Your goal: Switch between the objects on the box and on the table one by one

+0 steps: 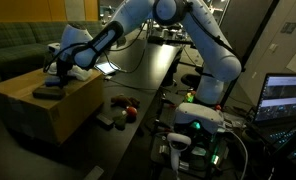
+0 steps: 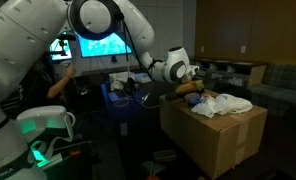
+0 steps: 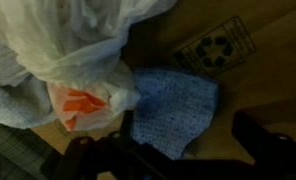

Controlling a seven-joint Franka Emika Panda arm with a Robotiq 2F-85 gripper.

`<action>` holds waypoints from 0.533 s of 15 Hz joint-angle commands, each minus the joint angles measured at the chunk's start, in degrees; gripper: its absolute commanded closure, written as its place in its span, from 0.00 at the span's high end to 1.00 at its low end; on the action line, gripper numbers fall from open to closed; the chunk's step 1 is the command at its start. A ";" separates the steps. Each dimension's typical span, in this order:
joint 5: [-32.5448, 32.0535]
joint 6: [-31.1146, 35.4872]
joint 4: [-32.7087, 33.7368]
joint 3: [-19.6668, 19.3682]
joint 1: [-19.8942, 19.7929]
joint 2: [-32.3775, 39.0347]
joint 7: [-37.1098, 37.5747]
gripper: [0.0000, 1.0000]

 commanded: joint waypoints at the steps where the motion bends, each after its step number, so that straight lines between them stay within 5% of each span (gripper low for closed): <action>1: 0.11 -3.25 5.38 0.41 -0.43 2.87 -1.92 0.97; 3: 0.46 -5.71 6.55 0.84 -0.78 3.10 -2.91 0.73; 8: 0.64 -11.29 8.06 0.66 -0.39 2.29 -5.34 0.37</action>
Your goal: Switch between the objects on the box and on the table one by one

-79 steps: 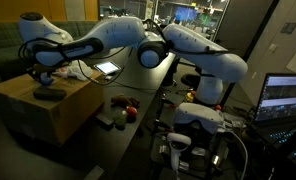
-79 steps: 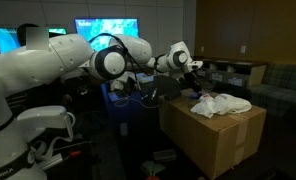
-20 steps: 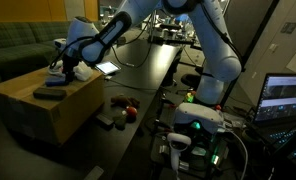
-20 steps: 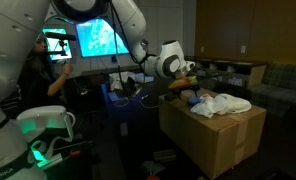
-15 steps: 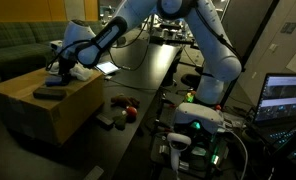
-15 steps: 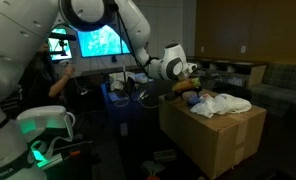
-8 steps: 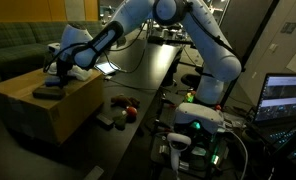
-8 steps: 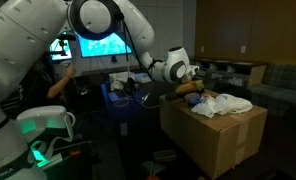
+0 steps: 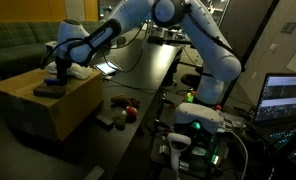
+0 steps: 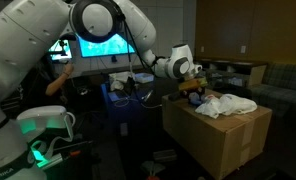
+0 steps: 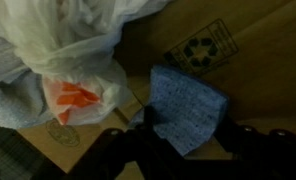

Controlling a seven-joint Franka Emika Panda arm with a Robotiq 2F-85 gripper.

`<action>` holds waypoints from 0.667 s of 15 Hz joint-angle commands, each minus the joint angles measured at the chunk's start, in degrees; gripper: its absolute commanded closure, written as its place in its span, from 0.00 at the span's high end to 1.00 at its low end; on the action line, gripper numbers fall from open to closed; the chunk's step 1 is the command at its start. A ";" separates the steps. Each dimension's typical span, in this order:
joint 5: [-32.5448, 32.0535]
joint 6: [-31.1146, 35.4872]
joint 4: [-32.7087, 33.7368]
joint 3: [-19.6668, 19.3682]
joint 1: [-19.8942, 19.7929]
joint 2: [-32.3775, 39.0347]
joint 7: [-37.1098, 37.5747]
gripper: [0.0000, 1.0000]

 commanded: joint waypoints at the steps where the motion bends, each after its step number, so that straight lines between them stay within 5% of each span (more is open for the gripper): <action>1: 0.53 -3.67 2.98 0.29 -0.14 0.77 -3.23 0.30; 4: 0.92 -5.91 2.95 0.36 0.00 -0.09 -4.15 0.11; 10: 2.18 -9.37 0.43 1.82 -0.18 -2.20 -5.94 0.12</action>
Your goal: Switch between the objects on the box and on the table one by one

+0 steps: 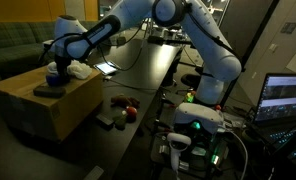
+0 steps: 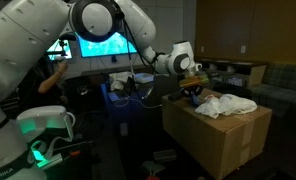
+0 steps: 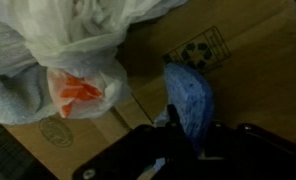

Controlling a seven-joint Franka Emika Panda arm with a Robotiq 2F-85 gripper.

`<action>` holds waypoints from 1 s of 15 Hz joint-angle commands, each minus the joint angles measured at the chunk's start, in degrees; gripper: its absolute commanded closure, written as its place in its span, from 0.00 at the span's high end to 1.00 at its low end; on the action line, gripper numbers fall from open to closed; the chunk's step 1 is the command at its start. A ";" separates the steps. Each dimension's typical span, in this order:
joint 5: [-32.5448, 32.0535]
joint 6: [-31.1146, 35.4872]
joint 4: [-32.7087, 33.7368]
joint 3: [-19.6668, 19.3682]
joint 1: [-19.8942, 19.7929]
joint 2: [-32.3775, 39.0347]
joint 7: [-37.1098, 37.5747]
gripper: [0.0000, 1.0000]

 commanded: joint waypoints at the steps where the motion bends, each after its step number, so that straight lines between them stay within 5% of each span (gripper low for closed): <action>1: 2.47 -3.77 -2.23 1.74 -0.47 -2.29 -2.91 0.12; 6: 5.41 -7.29 -5.85 3.27 -0.63 -5.25 -4.08 0.11; 15: 5.04 -7.12 -18.07 0.19 -0.43 -15.16 0.52 0.10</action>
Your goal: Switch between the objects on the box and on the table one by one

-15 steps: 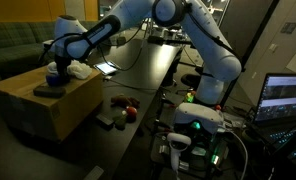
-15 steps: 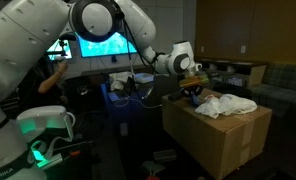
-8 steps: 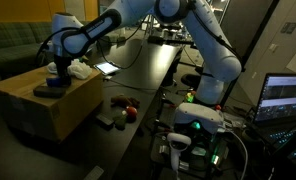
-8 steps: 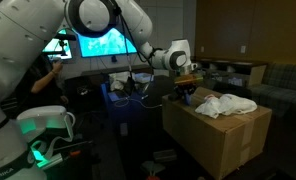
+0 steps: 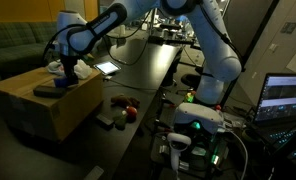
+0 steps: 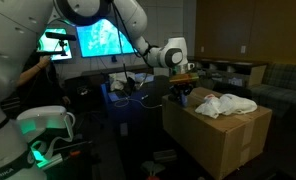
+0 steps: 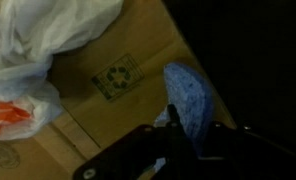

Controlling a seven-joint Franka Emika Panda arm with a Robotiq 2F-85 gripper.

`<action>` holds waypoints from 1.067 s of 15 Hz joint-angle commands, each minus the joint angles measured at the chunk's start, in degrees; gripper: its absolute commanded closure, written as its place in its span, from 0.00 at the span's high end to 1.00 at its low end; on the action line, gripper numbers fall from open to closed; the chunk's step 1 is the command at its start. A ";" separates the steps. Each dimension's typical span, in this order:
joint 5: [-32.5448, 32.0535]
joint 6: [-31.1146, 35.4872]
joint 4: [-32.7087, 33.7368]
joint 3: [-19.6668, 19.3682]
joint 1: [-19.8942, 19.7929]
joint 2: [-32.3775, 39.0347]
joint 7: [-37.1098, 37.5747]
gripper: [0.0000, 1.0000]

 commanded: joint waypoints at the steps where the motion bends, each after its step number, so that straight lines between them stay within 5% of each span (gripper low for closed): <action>1: 0.06 -0.21 -9.46 -1.78 -0.31 -7.69 2.10 0.10; 10: 0.92 -0.69 -28.50 -3.70 -1.11 -19.95 8.66 0.10; 16: 3.46 -0.58 -30.92 -0.72 -0.20 -15.75 9.71 0.10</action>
